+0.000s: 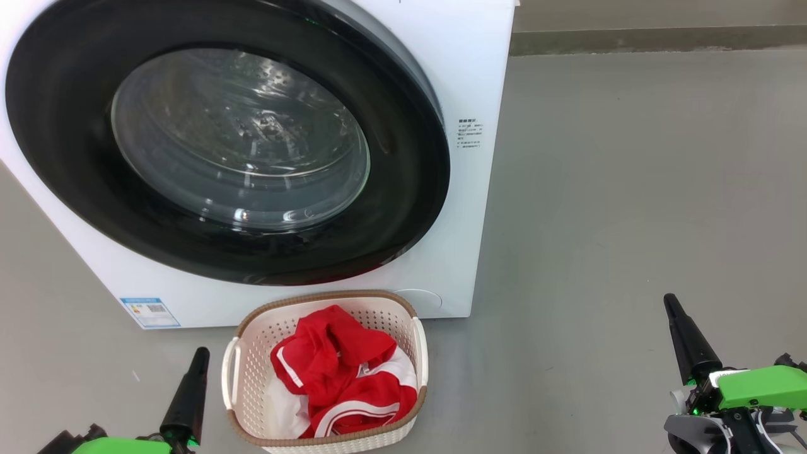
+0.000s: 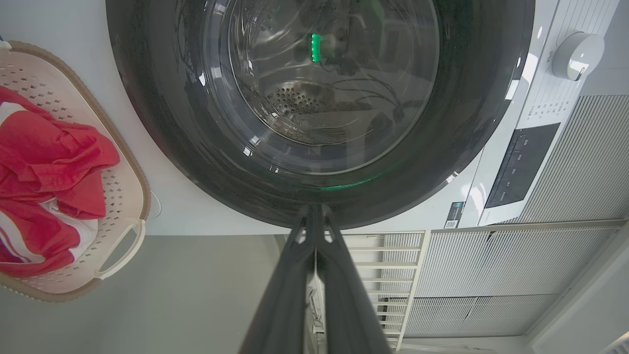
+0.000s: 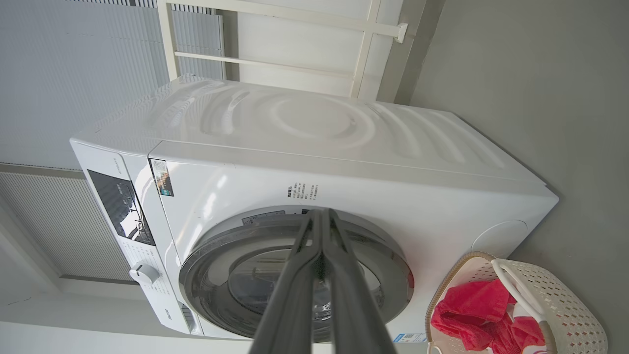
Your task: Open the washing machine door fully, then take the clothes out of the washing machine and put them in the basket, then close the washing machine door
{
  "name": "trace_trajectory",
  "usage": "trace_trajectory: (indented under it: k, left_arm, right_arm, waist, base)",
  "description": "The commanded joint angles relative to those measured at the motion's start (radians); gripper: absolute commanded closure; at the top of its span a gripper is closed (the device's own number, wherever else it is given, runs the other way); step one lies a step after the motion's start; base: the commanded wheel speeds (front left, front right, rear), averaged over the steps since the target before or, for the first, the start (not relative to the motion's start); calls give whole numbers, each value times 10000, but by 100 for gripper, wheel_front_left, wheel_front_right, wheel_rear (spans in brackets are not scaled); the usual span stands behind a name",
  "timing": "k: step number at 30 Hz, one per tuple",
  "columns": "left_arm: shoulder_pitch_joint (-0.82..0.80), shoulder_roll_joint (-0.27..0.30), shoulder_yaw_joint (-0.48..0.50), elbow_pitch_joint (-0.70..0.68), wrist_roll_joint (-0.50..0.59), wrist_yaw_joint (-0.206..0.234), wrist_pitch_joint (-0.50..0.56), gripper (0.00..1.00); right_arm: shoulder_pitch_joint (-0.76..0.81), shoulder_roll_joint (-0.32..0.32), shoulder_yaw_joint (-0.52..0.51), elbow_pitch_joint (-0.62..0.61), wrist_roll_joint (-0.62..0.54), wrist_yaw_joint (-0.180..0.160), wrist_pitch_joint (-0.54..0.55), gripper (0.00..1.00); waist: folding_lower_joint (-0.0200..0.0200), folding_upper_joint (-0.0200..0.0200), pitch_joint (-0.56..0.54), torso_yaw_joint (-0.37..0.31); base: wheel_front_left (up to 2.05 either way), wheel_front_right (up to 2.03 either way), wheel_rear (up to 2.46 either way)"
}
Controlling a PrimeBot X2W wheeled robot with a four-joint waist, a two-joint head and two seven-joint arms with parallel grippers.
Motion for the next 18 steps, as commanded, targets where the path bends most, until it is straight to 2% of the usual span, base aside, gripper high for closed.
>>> trace_trajectory:
  k: [1,18]
  left_arm:
    - [-388,110,354,-270,-71,-71,43,100]
    - [-388,110,353,-270,-71,-71,43,100]
  right_arm:
    - [-425,-83,173,-290,56,6,57,100]
    - [-425,-83,174,-290,56,6,57,100]
  waist:
    - [0,-1,0,0]
    - [0,-1,0,0]
  base:
    - [0,0,0]
    - [0,0,0]
